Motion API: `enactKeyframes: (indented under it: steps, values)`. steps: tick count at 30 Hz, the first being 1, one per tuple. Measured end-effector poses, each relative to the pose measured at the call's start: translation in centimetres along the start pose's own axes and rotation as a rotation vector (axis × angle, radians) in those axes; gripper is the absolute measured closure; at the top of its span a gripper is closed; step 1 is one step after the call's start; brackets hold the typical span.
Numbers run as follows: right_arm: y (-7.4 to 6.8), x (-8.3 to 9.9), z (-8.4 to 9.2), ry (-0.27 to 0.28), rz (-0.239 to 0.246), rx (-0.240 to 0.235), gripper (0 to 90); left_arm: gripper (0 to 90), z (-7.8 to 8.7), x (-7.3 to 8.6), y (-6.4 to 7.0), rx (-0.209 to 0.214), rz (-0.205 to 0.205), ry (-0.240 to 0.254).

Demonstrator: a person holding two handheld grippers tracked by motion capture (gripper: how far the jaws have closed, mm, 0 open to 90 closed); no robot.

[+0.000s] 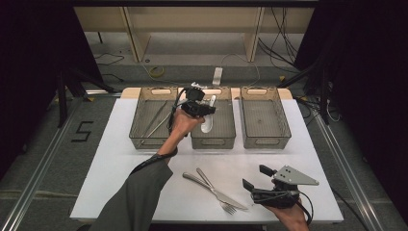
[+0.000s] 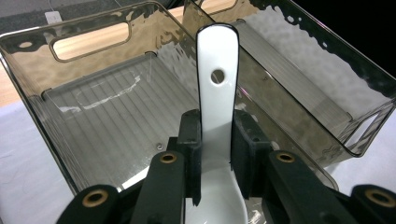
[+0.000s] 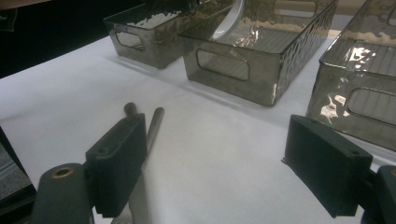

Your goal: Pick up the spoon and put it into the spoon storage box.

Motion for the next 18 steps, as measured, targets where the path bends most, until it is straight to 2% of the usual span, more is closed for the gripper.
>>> enactKeyframes:
  steps: [4,10,15,18]
  values:
    - [0.01,0.0,0.01,0.0,0.0,0.0,22.0,74.0,-0.22,0.2,-0.11,-0.005,0.006,-0.002]
    - [-0.02,-0.01,0.02,0.001,0.0,0.001,22.0,73.9,-0.57,0.55,-0.3,-0.024,-0.013,-0.025]
    - [0.0,0.0,0.04,0.001,0.0,0.001,22.0,73.8,-0.81,0.76,-0.51,-0.031,-0.007,-0.034]
    - [0.0,0.0,0.02,0.0,0.0,0.0,22.0,73.8,-0.94,0.86,-0.53,-0.038,-0.018,-0.041]
Point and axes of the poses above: each handheld gripper's, and its own axes: z roughly backward along the jaws, x roughly out of its underside, y roughly to its right, the point moved 3 cm from there along -z, roughly forward along the jaws, and after that the axes turned 7 degrees about z, right-handed, at the moved point
